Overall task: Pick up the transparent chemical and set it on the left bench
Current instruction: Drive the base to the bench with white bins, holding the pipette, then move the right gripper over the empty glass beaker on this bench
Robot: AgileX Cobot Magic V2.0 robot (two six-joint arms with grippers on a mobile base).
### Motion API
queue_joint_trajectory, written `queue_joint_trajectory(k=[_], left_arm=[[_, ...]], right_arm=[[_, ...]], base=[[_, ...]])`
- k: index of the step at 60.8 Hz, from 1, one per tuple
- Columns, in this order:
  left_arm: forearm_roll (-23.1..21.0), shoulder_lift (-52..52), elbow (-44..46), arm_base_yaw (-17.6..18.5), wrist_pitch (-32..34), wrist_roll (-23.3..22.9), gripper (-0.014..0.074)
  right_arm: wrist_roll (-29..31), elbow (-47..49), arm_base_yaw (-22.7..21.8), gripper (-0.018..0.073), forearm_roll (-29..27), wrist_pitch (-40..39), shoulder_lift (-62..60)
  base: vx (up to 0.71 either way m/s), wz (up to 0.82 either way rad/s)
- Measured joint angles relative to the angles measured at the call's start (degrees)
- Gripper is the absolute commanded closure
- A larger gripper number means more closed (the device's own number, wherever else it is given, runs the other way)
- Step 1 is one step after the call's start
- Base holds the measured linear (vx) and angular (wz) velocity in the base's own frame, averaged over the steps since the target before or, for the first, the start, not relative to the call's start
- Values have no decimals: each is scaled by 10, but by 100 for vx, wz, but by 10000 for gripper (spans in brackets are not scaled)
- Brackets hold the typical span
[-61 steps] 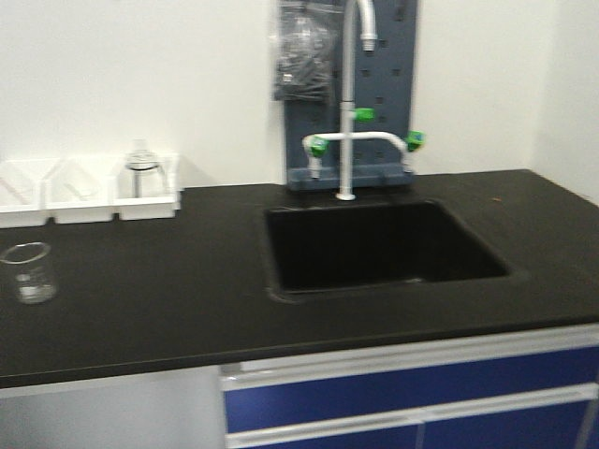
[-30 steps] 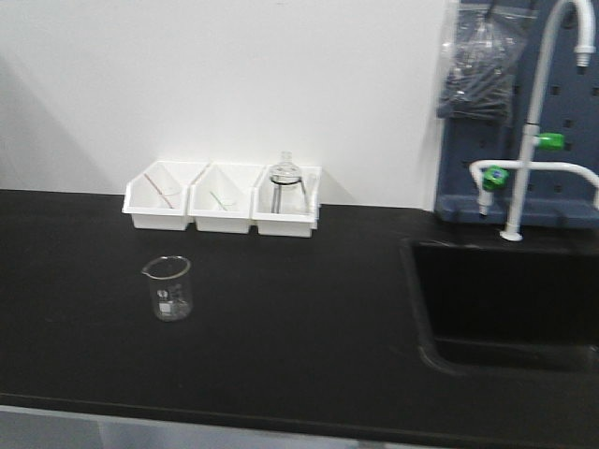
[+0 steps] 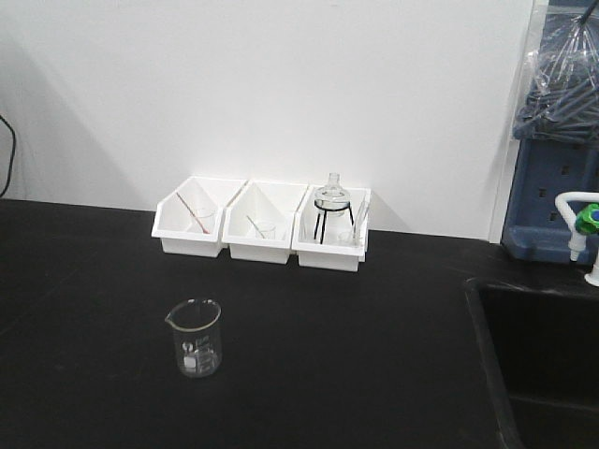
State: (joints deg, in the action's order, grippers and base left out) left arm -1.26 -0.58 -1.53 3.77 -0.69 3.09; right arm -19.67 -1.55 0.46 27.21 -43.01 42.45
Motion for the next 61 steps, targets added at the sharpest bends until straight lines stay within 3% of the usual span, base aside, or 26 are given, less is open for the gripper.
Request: queue_joint_trajectory(k=[48,57,61], left_arm=[[0,0,0,0,0,0,600],[0,0,0,0,0,0,600],[0,0,0,0,0,0,600]], right_arm=[[0,0,0,566,-5,-2,0],[0,0,0,566,-11,-29,0],[-5,6,0,564,12,-43,0]], base=[[17,-2],[7,0],[6,-1]])
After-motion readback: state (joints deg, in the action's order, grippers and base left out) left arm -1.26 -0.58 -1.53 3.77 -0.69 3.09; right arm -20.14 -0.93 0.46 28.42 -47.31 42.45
